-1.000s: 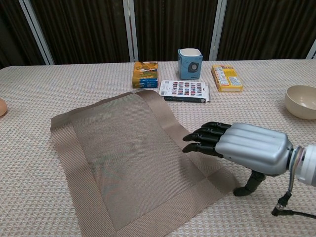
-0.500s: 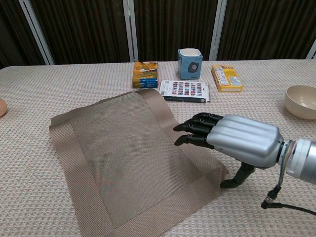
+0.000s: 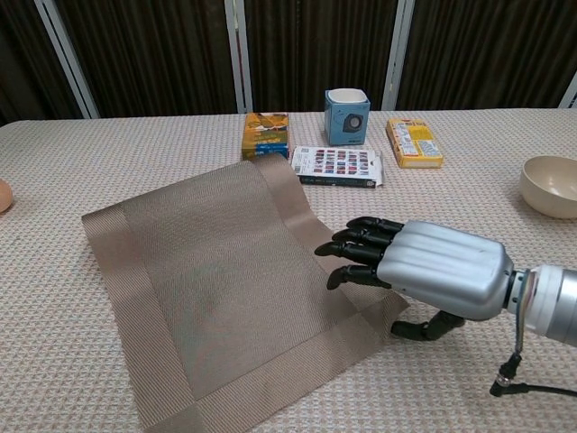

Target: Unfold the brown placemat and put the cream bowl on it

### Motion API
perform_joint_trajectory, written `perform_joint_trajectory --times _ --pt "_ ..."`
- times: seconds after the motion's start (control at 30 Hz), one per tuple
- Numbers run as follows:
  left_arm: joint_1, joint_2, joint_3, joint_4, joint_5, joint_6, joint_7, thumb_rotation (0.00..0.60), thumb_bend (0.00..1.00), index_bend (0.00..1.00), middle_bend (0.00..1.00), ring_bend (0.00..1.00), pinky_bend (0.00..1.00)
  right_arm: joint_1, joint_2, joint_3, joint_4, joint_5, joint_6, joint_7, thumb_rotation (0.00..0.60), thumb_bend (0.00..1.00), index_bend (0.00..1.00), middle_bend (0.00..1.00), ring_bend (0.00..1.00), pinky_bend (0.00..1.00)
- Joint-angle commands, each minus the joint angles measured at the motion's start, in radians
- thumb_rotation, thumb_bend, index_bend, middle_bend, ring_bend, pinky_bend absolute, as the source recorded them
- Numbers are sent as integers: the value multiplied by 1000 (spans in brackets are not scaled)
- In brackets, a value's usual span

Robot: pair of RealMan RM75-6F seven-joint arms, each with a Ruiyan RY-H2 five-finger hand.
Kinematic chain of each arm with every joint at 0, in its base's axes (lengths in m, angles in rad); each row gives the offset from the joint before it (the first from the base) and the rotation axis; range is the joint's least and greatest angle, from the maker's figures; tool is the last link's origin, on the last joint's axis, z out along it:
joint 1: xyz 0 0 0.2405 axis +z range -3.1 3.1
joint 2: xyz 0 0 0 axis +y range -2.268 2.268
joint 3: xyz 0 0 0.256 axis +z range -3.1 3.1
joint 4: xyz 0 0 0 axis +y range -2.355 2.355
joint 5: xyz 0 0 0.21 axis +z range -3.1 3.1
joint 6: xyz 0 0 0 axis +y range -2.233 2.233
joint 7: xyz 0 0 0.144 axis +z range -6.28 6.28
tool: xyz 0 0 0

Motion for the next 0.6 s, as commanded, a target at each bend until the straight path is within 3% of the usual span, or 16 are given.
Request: perform_joint_trajectory --times 0.03,0.1,0.17,0.23,0.6 --pt "0 0 0 0 0 -1 0 600 0 0 0 0 0 1 -7 -1 11 1 6 5 600 480 315 41 0 0" --pt "0 1 0 2 -1 -1 0 600 0 0 0 0 0 1 -9 -3 17 1 11 7 600 550 471 52 0 0" --pt "0 1 0 3 -2 -2 -2 600 0 0 0 0 0 -1 -10 -4 23 1 17 11 600 579 690 70 0 0" --pt "0 2 -1 3 -2 -3 -4 600 0 0 0 0 0 -3 -12 -8 32 -1 28 14 600 582 783 83 0 0" --pt "2 3 1 0 3 -6 -6 600 0 0 0 0 0 -32 14 -50 40 -32 139 85 600 582 823 118 0 0"
